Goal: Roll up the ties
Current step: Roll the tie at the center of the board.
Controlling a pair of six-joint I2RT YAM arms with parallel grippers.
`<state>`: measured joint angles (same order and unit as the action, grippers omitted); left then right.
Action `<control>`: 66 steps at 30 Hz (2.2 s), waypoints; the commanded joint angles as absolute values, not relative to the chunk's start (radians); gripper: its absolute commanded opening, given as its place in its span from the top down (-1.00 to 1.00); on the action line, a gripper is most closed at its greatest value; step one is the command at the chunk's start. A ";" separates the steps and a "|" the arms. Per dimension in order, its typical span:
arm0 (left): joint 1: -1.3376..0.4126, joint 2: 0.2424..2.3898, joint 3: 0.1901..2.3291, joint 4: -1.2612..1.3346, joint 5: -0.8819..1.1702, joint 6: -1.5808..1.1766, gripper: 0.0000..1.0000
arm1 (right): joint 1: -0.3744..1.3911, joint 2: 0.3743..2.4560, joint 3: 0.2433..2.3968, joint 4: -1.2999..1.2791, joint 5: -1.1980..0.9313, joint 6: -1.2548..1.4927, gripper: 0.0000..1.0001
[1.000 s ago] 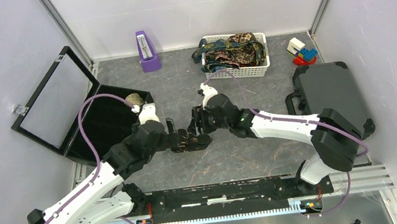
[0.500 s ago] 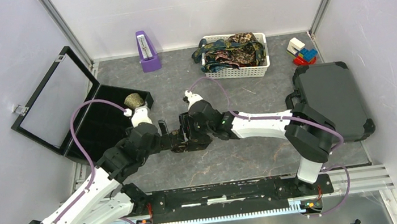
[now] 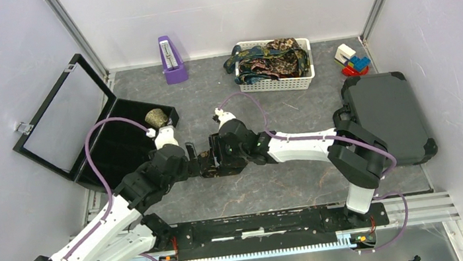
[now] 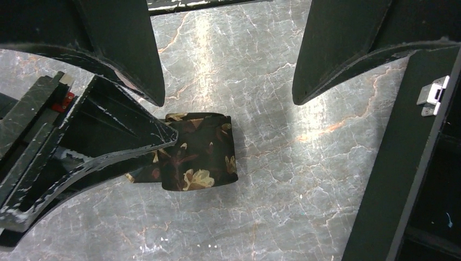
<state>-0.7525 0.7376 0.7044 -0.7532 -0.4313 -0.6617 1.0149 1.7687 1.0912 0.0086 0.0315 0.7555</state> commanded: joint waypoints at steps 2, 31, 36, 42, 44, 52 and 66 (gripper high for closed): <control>-0.747 0.741 0.680 -0.729 -0.396 -0.725 -0.84 | 1.020 1.758 1.057 0.060 0.055 0.765 -0.08; -0.684 0.779 0.508 -0.439 -0.198 -0.692 -0.84 | 0.966 1.712 0.910 0.128 0.034 0.769 -0.04; -0.641 0.786 0.469 -0.352 -0.160 -0.658 -0.88 | 0.951 1.708 0.904 0.135 0.021 0.767 -0.03; -0.572 0.815 0.396 -0.194 -0.105 -0.646 -0.89 | 0.944 1.716 0.946 0.115 0.013 0.751 -0.03; -0.550 0.829 0.369 -0.131 -0.075 -0.649 -0.89 | 0.942 1.721 0.956 0.112 0.009 0.750 -0.03; -0.494 0.858 0.304 0.045 -0.003 -0.663 -0.88 | 0.938 1.731 0.973 0.106 0.004 0.745 -0.03; -0.484 0.954 0.253 0.155 0.046 -0.681 -0.79 | 0.928 1.732 0.998 0.084 0.003 0.730 -0.03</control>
<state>-0.4911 0.9340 0.2703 0.0662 0.0208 -0.6846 0.9337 1.7420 0.9611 0.0883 0.0002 0.7498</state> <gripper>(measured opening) 0.901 0.517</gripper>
